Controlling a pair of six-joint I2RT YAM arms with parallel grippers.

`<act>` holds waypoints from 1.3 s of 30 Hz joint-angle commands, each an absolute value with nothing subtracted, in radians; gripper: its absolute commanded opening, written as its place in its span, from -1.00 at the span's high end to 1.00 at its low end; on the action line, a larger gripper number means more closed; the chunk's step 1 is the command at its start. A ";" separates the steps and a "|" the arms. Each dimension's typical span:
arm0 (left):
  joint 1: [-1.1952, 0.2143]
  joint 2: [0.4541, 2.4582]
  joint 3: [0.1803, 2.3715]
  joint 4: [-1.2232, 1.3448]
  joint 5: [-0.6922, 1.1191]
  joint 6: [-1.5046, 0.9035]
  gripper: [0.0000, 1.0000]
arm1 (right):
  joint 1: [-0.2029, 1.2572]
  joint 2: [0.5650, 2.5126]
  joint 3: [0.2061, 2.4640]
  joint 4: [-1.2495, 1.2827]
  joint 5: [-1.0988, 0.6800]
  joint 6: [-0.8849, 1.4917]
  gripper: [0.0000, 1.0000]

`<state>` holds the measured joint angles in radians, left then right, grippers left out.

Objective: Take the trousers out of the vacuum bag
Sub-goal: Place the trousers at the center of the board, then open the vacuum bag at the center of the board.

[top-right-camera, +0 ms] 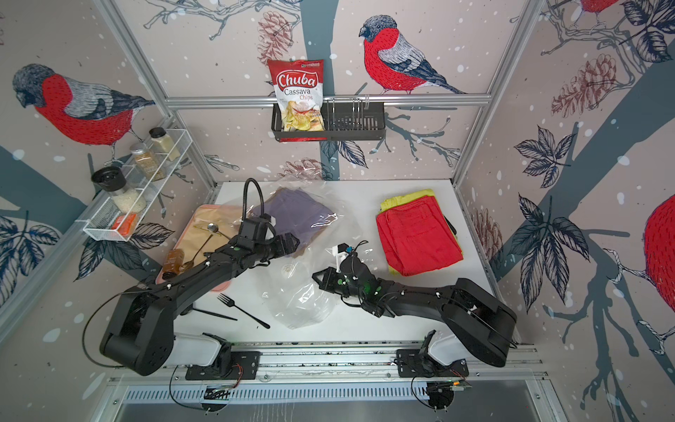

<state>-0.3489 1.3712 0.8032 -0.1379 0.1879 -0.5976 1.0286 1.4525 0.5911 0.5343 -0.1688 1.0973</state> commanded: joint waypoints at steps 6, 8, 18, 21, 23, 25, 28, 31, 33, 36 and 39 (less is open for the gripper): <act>-0.339 1.236 0.859 -0.222 0.182 -0.509 -0.95 | 1.029 1.424 0.595 0.540 -0.143 1.073 1.00; -0.342 1.213 0.870 -0.236 0.215 -0.474 -0.94 | 1.020 1.389 0.584 0.520 -0.126 1.068 1.00; -0.642 1.078 0.799 -0.217 0.100 -0.421 -0.94 | 0.888 1.257 0.557 0.433 -0.163 1.022 0.94; -0.735 1.025 0.741 -0.176 0.033 -0.432 -0.95 | 0.847 1.225 0.558 0.415 -0.182 1.016 0.89; -0.779 1.007 0.722 -0.189 -0.026 -0.443 -0.95 | 0.830 1.212 0.558 0.411 -0.193 1.013 0.66; -0.810 0.993 0.711 -0.200 -0.064 -0.450 -0.95 | 0.817 1.194 0.557 0.398 -0.196 1.008 0.51; -0.850 0.985 0.713 -0.214 -0.105 -0.451 -0.95 | 0.797 1.153 0.549 0.355 -0.191 0.993 0.28; -0.893 0.990 0.732 -0.223 -0.149 -0.452 -0.95 | 0.767 1.094 0.513 0.318 -0.197 0.987 0.06; -0.925 1.003 0.745 -0.223 -0.175 -0.455 -0.95 | 0.750 1.048 0.486 0.291 -0.200 0.982 -0.11; -0.988 1.044 0.775 -0.234 -0.216 -0.457 -0.95 | 0.725 0.970 0.450 0.250 -0.203 0.977 -0.34; -1.069 1.096 0.820 -0.263 -0.275 -0.457 -0.96 | 0.708 0.894 0.426 0.194 -0.204 0.959 -0.53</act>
<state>-1.0264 1.0702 0.7902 -0.2405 -0.1944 -0.4503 0.7170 0.9356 0.4400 0.2497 -0.1947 0.9928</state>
